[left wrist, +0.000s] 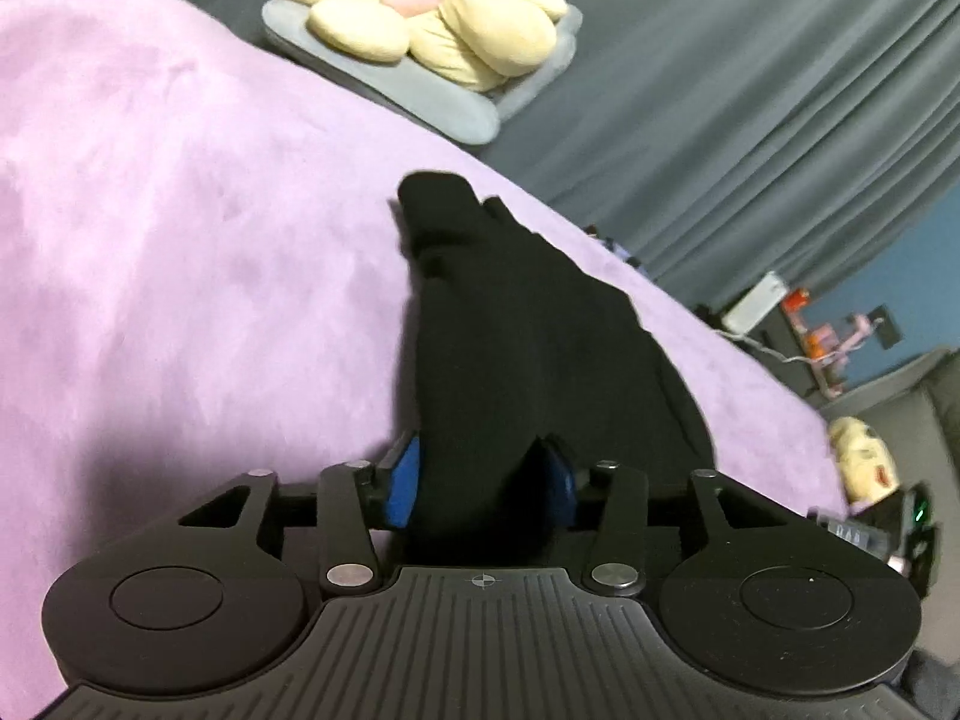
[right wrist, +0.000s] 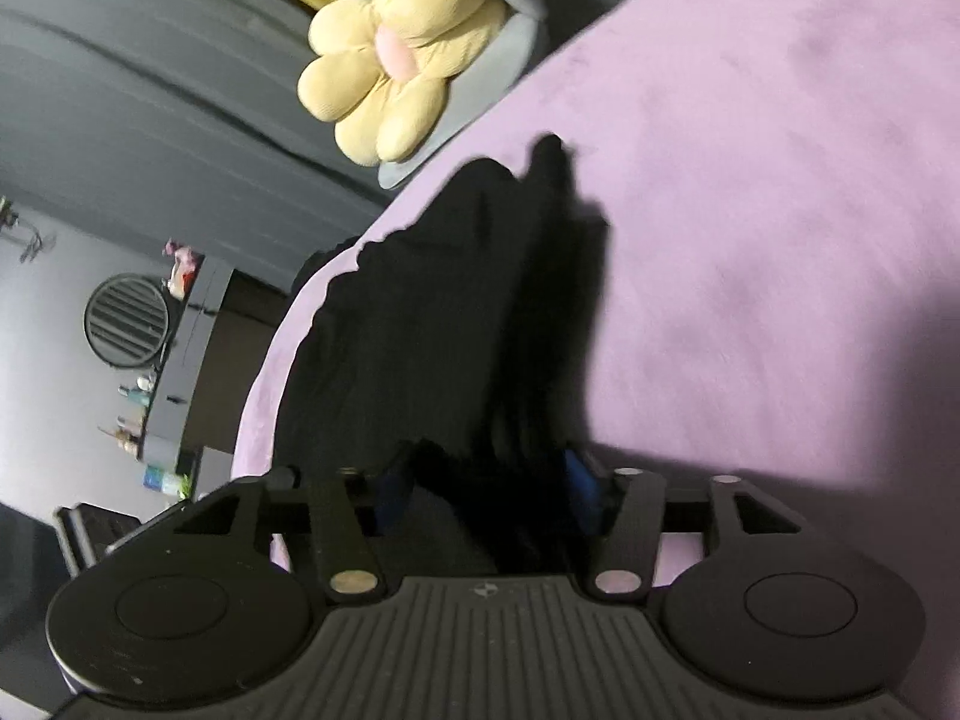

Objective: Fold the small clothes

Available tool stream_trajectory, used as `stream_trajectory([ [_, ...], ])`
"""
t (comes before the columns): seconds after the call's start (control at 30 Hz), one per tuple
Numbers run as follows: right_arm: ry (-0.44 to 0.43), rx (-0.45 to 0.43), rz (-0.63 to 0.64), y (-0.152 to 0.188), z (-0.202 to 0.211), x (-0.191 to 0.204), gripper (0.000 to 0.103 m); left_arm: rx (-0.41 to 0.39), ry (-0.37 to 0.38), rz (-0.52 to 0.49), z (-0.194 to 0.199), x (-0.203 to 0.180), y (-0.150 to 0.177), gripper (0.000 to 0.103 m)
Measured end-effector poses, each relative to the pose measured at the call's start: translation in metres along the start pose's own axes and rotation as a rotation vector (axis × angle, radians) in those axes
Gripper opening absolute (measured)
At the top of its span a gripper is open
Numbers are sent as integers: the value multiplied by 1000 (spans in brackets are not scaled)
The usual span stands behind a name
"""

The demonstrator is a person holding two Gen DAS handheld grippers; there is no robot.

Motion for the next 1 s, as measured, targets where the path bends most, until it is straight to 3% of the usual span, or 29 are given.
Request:
stream_trajectory([
  [0.1, 27, 45, 28, 25, 3, 0, 61, 11, 31, 23, 1, 2, 7, 57],
  [0.2, 67, 21, 66, 31, -6, 9, 60, 51, 26, 24, -5, -2, 13, 57],
  [0.23, 69, 17, 46, 31, -7, 11, 45, 56, 24, 34, -2, 1, 18, 51],
  [0.27, 54, 25, 8, 31, -10, 11, 17, 58, 15, 40, -1, -1, 19, 40],
  [0.3, 25, 34, -47, 31, -13, 12, 15, 59, 11, 40, 0, -2, 19, 35],
  [0.4, -121, 14, -165, 29, 0, 8, 15, 57, 65, 114, 10, 1, 14, 23],
  [0.43, -114, 8, -154, 30, 7, 6, 15, 58, 82, 134, 13, 3, 15, 22],
  [0.5, -28, 30, -98, 33, 13, 0, 15, 73, 78, 149, 19, 7, 16, 21],
  [0.6, 95, 43, -8, 34, 23, -3, 26, 63, -15, 101, 30, 13, 16, 21],
  [0.63, 120, 18, 24, 30, 29, 1, 29, 38, -49, 77, 35, 15, 13, 24],
  [0.77, 185, -170, 137, -5, 38, 32, 36, -123, -202, -35, 43, 6, -15, 53],
  [0.9, 172, -201, 218, -31, -21, 79, 36, -208, -297, -41, 4, -15, -43, 56],
  [1.0, 231, -206, 280, -48, -79, 92, 36, -215, -349, -45, -45, -25, -58, 57],
])
Point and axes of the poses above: each gripper's, at about its wrist camera, not at the fingertips, and z roughly against the way its jaws point, x to its left, y to its underside, the point moved 5 cm from there along -z, roughly the way its jaws point, and after that the axes turned 6 degrees about -x, right-handed, at the moved point
